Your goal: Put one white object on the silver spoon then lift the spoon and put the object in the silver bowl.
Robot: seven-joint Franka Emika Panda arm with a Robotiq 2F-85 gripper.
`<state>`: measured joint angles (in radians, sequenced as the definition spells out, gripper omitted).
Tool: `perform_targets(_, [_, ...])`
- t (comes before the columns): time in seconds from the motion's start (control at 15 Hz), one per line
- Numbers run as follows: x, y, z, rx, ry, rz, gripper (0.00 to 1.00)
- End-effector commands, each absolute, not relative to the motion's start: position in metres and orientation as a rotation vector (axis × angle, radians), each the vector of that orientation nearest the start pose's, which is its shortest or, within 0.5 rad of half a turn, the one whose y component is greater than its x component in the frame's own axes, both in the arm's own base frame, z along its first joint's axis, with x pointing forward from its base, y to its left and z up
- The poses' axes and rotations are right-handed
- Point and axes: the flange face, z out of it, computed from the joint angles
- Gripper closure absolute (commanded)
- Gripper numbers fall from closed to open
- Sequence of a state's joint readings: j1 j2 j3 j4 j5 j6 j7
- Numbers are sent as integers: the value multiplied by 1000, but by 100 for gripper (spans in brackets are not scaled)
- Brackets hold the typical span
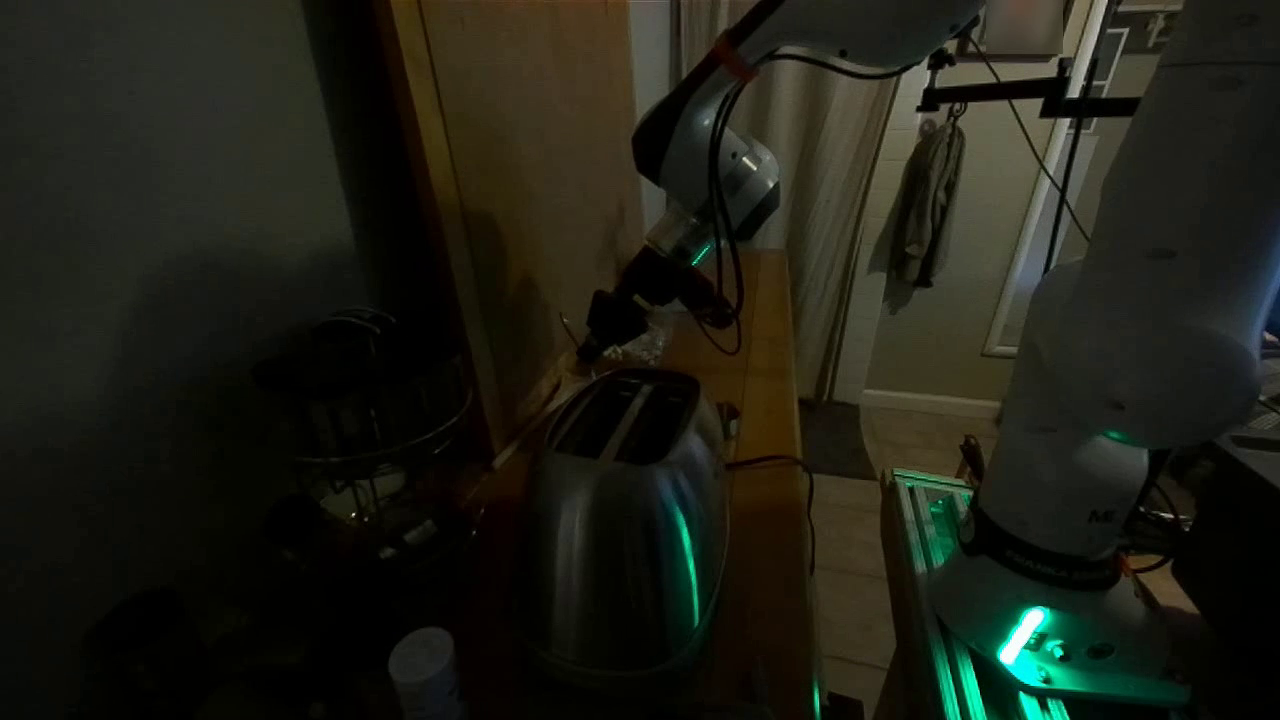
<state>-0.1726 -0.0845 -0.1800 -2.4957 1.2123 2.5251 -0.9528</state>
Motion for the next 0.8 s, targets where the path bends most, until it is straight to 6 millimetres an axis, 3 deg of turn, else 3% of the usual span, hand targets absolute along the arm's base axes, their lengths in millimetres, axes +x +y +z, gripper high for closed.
perform_targets(0.0, [427, -171, 328, -2436, 471, -740, 98])
perform_targets(0.53, [426, -178, 327, -2424, 430, -930, 98])
perform_targets(0.6, [424, -176, 323, -2421, 418, -887, 98])
perform_targets(0.67, [426, -182, 325, -2450, 426, -967, 98])
perform_targets(0.73, [423, -179, 322, -2437, 418, -912, 98])
